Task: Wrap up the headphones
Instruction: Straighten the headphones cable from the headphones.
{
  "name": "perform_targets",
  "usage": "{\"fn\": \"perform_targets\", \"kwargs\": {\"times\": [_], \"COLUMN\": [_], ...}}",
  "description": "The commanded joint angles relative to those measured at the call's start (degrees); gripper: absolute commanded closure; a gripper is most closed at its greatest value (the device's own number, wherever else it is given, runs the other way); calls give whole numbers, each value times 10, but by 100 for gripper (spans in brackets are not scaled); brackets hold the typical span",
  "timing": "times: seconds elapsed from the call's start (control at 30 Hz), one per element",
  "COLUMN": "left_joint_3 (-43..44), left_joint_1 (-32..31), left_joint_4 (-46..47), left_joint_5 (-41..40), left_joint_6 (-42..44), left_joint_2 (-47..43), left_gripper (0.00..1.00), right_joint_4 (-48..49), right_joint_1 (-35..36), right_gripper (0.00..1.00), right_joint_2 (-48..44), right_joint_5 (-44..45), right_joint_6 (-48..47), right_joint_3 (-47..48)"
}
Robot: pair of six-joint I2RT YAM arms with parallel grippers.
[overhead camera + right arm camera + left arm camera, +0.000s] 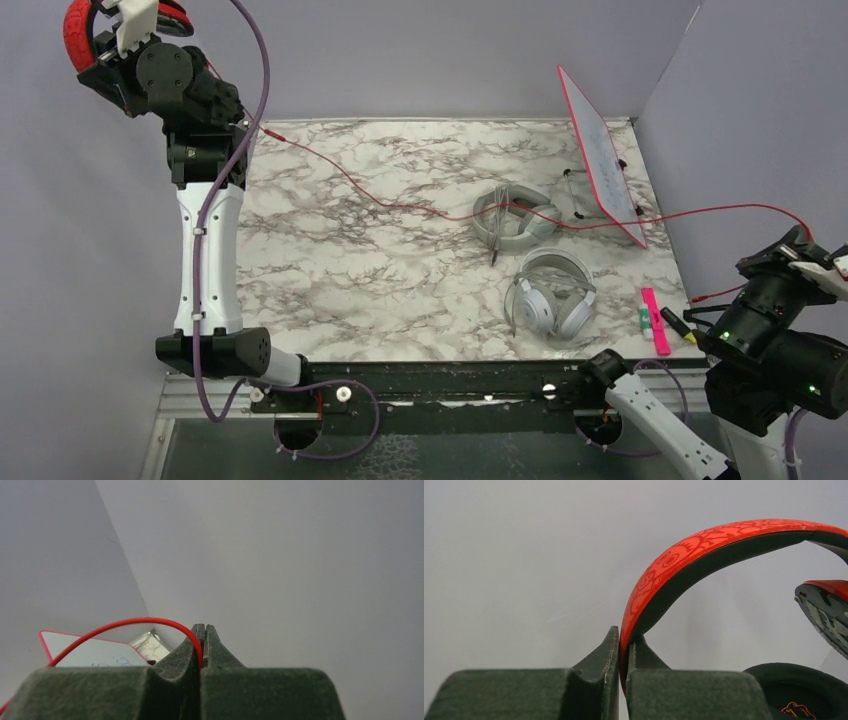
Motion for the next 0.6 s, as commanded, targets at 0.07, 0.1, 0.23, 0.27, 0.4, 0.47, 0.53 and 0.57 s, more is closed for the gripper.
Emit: {"fn": "perform_targets", "kwargs": {"times": [0.07, 0.1, 0.23, 0.27, 0.4, 0.47, 0.53, 0.57], "left_joint_3": [44, 54, 80, 77, 67, 59, 50, 46], "left_joint_1": [9, 9, 9, 9, 9, 9, 9, 9], "left_joint_4": [-89, -126, -263, -283, -346, -370, -389, -399], "left_joint_5": [54, 78, 246, 297, 472, 561, 649, 690], "left_joint_6": [-148, -184, -336, -370, -459, -485, -495, -503], "left_joint_2": [-1, -2, -14, -18, -20, -15, -9, -5], "left_gripper": [100, 100, 100, 100, 100, 100, 100, 100], "right_joint_4": [-38, -107, -270, -285, -298, -280, -253, -238], "right_joint_1": [12, 13, 13, 13, 13, 13, 13, 13], "right_gripper": [99, 99, 99, 99, 99, 99, 99, 99], "right_joint_2": [7, 16, 93, 118, 236, 288, 336, 360], "right_joint_5": [-58, -94, -296, -357, -635, -788, -915, -966], "right_joint_6": [-31, 17, 177, 211, 300, 326, 350, 377], "right_joint_3": [61, 79, 124, 126, 123, 118, 111, 107]}}
